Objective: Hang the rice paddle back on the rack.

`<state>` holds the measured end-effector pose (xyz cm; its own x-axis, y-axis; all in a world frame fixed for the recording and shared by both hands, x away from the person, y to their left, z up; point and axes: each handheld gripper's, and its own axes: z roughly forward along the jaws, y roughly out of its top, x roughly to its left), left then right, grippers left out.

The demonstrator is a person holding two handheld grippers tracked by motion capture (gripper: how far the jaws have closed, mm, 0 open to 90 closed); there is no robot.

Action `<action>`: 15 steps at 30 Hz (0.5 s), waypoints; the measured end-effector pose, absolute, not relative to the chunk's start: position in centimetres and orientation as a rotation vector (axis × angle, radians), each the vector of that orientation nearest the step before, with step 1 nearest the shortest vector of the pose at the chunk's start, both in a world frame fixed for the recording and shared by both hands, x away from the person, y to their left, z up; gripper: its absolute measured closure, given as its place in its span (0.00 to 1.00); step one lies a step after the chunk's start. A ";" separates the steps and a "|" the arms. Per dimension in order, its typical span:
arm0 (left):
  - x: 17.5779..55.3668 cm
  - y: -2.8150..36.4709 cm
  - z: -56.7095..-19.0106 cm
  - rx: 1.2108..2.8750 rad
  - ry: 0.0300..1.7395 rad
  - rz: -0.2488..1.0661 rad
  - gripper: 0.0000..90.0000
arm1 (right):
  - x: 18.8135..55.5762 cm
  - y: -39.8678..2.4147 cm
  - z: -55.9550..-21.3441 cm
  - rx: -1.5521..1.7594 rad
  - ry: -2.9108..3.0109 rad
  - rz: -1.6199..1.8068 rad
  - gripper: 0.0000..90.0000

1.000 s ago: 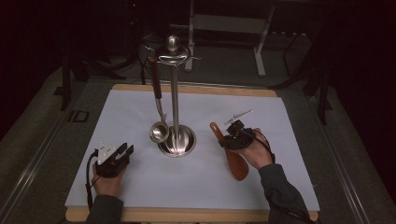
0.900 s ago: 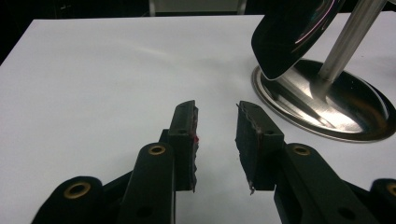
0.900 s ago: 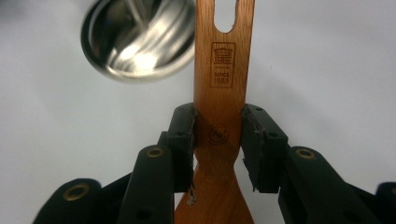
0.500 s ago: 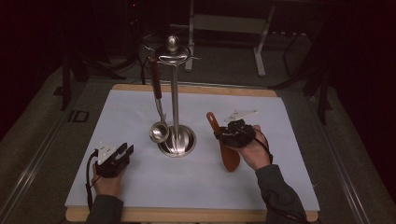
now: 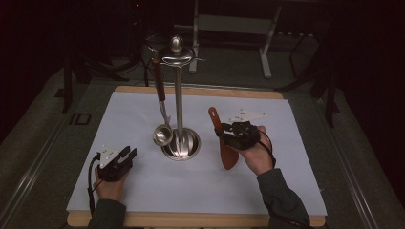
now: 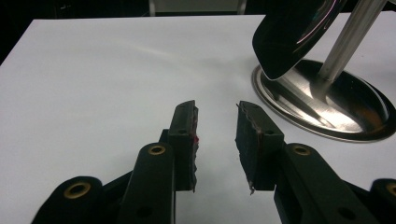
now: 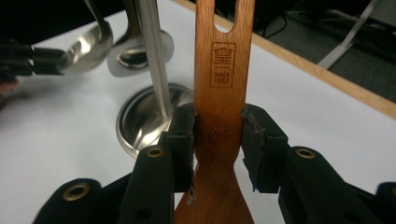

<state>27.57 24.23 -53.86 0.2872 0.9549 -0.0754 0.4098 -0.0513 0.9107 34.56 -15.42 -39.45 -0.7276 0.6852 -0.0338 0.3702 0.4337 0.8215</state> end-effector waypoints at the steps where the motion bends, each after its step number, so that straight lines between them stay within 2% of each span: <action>1: 27.6 24.2 -53.9 1.629 1.274 0.738 0.76 | 34.5 -15.3 -39.3 0.899 2.323 1.209 0.74; 15: 27.6 24.2 -53.9 1.633 1.274 0.738 0.76 | 33.7 -14.1 -37.6 0.849 2.246 1.280 0.74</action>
